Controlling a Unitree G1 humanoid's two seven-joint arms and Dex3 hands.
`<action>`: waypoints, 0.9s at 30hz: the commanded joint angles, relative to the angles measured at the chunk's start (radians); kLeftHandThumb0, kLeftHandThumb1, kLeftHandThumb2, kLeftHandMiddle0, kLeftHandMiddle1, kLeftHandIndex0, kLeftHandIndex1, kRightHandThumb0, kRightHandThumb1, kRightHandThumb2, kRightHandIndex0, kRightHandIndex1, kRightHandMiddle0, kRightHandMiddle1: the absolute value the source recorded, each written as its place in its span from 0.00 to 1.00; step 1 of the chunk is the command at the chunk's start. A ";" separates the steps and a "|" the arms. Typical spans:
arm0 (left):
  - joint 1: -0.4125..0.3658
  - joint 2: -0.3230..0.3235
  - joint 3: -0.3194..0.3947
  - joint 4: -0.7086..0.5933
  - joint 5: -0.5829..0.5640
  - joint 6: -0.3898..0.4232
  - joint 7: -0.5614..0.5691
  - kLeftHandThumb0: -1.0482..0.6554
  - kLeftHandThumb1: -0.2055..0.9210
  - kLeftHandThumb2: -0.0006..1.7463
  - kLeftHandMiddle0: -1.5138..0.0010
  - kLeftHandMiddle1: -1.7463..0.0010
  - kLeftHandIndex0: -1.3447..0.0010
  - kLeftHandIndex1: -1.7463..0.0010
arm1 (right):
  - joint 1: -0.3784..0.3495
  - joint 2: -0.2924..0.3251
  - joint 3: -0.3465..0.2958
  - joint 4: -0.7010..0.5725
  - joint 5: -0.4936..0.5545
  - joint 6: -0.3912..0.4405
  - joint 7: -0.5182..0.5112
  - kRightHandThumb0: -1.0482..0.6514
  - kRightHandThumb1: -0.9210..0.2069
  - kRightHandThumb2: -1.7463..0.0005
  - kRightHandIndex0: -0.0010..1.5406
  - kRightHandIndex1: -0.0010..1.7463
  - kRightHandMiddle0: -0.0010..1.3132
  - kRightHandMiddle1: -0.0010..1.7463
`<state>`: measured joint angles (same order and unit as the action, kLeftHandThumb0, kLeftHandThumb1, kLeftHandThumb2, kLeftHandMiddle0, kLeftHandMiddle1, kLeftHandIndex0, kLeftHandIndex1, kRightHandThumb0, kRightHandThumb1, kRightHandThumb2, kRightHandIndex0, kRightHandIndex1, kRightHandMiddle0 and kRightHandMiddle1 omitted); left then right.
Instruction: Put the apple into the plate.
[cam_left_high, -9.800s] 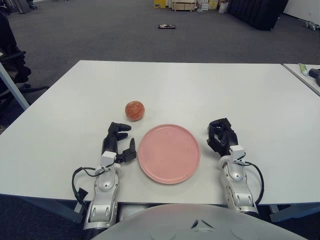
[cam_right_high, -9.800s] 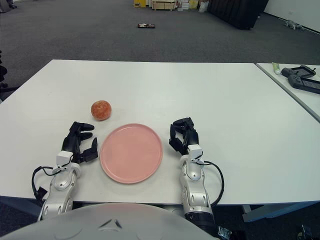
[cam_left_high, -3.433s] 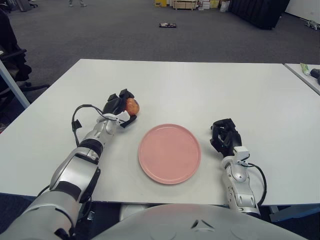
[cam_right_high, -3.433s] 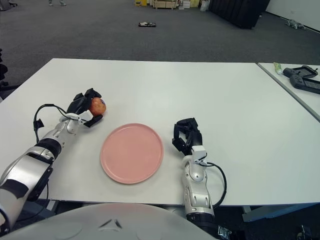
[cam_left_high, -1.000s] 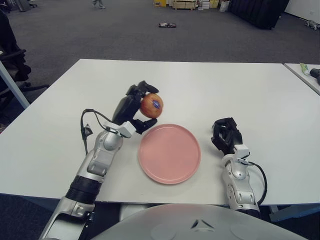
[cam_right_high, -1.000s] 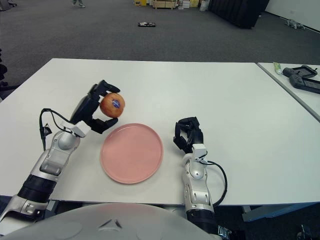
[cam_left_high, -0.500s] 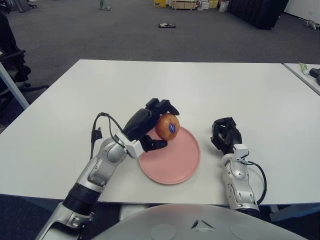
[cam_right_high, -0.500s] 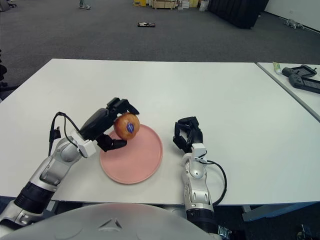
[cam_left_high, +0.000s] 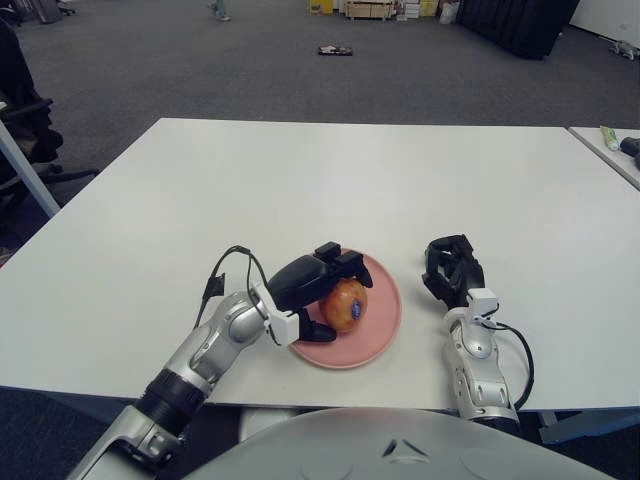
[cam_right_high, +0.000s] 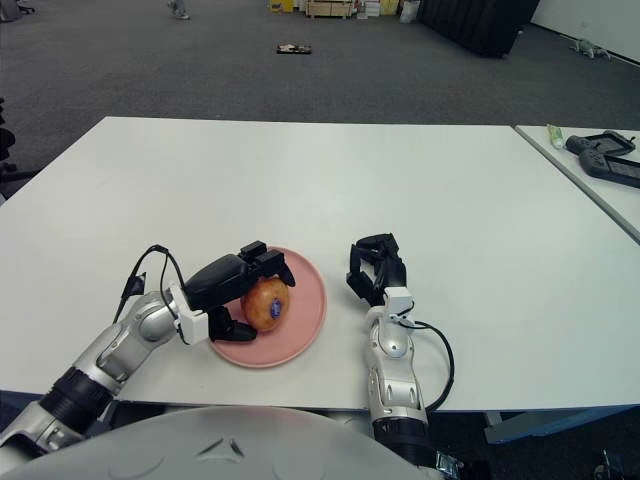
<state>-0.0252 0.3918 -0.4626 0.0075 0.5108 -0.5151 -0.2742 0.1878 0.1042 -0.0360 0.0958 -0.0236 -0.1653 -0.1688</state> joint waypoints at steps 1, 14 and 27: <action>-0.030 0.013 -0.014 0.028 0.041 -0.001 -0.013 0.33 0.41 0.80 0.22 0.00 0.51 0.00 | 0.019 0.008 -0.001 0.014 0.000 0.032 -0.006 0.40 0.13 0.58 0.33 0.74 0.21 1.00; -0.064 0.023 -0.042 0.103 0.121 -0.078 0.028 0.54 0.40 0.78 0.50 0.00 0.57 0.08 | 0.021 0.005 -0.001 0.014 0.003 0.034 -0.001 0.40 0.13 0.58 0.33 0.74 0.21 1.00; -0.128 0.067 -0.075 0.112 0.111 -0.142 -0.054 0.21 0.99 0.49 0.99 0.51 0.98 0.42 | 0.021 0.006 -0.003 0.017 0.019 0.020 0.014 0.40 0.13 0.58 0.33 0.75 0.21 1.00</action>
<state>-0.1389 0.4407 -0.5208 0.0961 0.6029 -0.6569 -0.2953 0.1920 0.1041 -0.0363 0.0929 -0.0187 -0.1724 -0.1581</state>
